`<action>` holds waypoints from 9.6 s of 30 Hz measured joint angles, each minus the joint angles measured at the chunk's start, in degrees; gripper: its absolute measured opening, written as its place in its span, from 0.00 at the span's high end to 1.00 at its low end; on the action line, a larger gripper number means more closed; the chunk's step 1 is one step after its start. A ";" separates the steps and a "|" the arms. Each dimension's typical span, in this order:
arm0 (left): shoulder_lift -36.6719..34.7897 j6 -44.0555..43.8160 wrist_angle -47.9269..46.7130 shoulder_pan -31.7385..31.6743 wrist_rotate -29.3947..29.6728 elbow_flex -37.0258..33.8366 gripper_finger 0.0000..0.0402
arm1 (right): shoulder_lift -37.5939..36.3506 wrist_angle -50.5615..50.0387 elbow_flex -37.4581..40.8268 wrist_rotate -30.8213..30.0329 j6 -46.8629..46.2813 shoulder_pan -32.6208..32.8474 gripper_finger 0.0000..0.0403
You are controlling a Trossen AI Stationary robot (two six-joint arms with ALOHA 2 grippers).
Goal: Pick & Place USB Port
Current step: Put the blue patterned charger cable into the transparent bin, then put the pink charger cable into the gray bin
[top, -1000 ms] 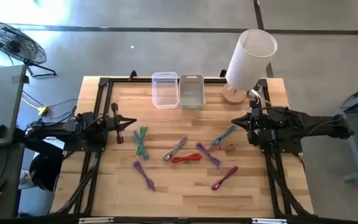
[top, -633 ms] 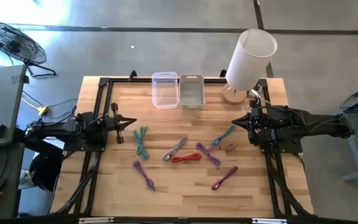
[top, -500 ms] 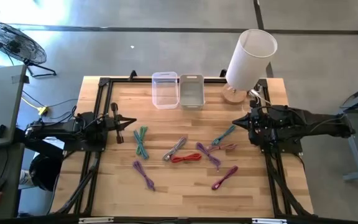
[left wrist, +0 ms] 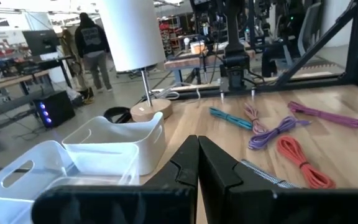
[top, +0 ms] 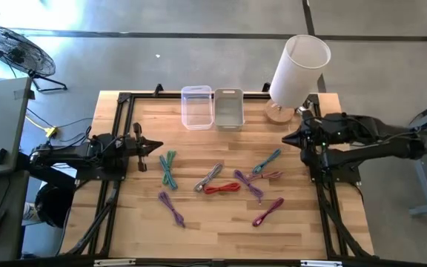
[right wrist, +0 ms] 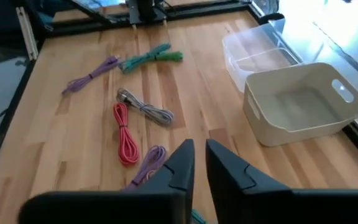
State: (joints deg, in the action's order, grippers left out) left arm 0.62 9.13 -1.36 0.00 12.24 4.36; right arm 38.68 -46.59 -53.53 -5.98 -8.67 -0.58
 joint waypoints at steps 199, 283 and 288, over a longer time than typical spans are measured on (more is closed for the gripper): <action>51.57 27.05 -2.17 -1.20 -10.56 48.41 0.99 | 52.12 8.97 -50.59 -8.82 18.94 7.15 0.68; 88.24 67.16 -61.75 -31.07 -15.21 100.57 0.86 | 43.75 -12.98 -50.65 -15.53 6.66 9.64 0.58; 88.00 57.40 -70.01 -31.11 -38.96 114.55 0.86 | 39.01 -24.73 -50.67 -12.55 1.46 9.62 0.58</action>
State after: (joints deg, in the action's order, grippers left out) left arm 88.62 66.53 -71.38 -31.11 -26.73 118.92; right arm 77.69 -71.32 -104.20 -18.53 -7.21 9.04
